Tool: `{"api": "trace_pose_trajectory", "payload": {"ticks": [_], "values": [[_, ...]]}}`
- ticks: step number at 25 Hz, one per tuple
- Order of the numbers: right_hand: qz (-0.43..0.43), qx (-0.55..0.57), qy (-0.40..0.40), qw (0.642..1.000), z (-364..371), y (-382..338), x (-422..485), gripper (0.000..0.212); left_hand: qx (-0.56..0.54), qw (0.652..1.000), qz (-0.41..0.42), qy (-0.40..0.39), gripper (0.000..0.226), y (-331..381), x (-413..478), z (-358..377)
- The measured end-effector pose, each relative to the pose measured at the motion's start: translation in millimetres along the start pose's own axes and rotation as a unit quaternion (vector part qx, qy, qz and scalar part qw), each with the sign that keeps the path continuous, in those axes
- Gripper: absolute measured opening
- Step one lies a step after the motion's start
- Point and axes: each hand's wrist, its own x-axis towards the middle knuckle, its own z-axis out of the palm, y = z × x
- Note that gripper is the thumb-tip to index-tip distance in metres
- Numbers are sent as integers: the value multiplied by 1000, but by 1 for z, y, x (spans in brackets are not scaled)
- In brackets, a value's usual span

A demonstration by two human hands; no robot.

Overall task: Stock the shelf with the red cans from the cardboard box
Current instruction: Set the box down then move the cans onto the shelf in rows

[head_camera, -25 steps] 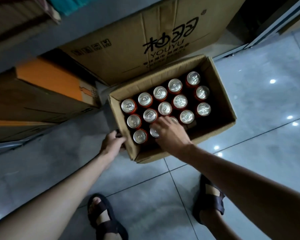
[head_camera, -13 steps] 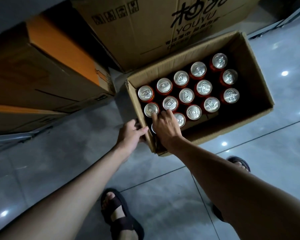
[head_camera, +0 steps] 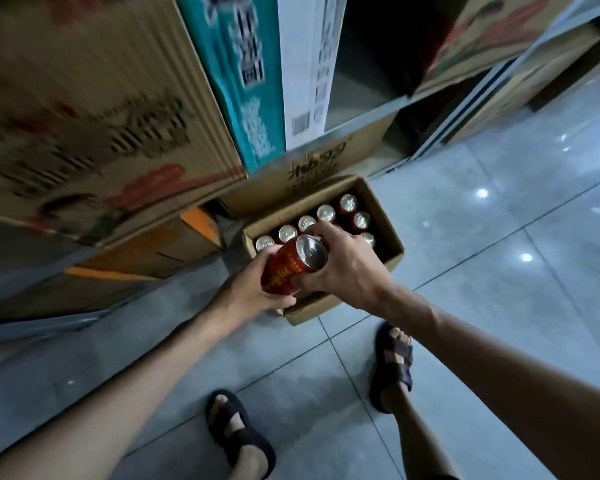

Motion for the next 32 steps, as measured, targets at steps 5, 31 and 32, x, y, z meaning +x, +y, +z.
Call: {"api": "trace_pose_trajectory", "payload": {"ticks": [5,31,32], "values": [[19,268,9,963,-132,-146,-104,67,32,995,99,0,70,174,-119,-79],[-71,278,-20,958,-132,-565,-113,72,-152,923,102,338,72,275,-373,-350],[-81,255,4,964,-126,-572,-98,74,-143,925,95,340,73,270,-364,-363]]}}
